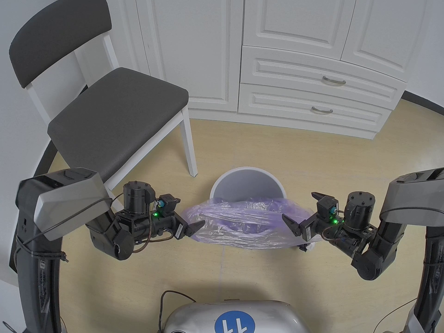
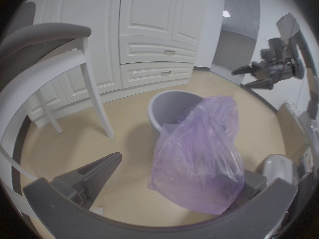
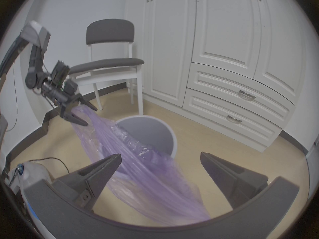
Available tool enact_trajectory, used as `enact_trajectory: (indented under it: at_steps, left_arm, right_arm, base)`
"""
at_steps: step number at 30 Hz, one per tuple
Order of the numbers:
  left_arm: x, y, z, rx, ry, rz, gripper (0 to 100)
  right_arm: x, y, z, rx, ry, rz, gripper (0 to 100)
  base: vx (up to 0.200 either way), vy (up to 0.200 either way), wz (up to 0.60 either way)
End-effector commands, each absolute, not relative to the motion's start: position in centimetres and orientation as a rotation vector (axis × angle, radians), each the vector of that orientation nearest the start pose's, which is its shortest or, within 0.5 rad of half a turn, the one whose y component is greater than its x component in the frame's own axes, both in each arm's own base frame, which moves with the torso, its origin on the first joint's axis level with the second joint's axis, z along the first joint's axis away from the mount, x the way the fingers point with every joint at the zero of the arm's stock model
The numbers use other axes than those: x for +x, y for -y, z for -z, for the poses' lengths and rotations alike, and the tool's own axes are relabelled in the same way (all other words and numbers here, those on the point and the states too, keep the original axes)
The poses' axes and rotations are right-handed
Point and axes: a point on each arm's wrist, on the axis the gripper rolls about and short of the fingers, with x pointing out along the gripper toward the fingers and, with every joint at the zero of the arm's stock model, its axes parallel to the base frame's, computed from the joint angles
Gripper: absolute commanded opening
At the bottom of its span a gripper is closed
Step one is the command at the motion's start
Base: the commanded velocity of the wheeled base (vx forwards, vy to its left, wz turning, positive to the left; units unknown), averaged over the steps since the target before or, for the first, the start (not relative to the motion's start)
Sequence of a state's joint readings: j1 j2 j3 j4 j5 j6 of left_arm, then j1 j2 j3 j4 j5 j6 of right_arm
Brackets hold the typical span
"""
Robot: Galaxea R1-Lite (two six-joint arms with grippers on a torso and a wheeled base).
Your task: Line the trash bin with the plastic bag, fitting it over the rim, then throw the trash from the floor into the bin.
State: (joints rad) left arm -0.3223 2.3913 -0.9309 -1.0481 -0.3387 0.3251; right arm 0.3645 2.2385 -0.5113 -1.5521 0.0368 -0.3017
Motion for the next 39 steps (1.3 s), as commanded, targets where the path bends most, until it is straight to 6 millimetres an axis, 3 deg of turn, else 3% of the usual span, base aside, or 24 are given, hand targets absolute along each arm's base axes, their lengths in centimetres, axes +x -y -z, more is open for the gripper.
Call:
enact_trajectory:
  at_steps: [1,7,10,12,18,22,29,39]
  left_arm:
    - [35.1,12.8,-3.8,0.277,-0.277,0.824,100]
    - [33.2,12.0,-3.8,0.251,-0.329,0.865,100]
    - [33.3,12.0,-3.2,0.246,-0.347,0.86,100]
    - [34.5,12.4,-1.8,0.211,-0.364,0.815,100]
    - [38.0,13.3,-1.2,0.156,-0.3,0.615,100]
    - [38.9,13.8,0.1,0.161,-0.306,0.581,100]
    - [38.4,13.8,-1.2,0.159,-0.273,0.57,100]
    - [38.3,12.8,-2.6,0.155,-0.249,0.547,100]
  right_arm:
    - [30.1,-13.6,-1.7,-0.393,-0.145,-0.451,100]
    - [30.2,-13.8,-1.2,-0.413,-0.156,-0.447,100]
    - [30.1,-13.8,-1.1,-0.415,-0.159,-0.447,100]
    - [29.8,-14.7,-1.1,-0.414,-0.154,-0.469,100]
    - [31.3,-15.8,-2.7,-0.474,-0.055,-0.464,100]
    - [31.5,-17.5,-3.3,-0.482,-0.052,-0.5,100]
    - [34.1,-20.1,-1.8,-0.517,-0.115,-0.539,100]
    - [35.3,-22.8,-3.1,-0.565,-0.22,-0.601,100]
  base:
    - [0.0,0.0,0.0]
    - [0.0,0.0,0.0]
    - [0.0,0.0,0.0]
    - [0.0,0.0,0.0]
    - [0.0,0.0,0.0]
    - [0.0,0.0,0.0]
    - [0.0,0.0,0.0]
    - [0.0,0.0,0.0]
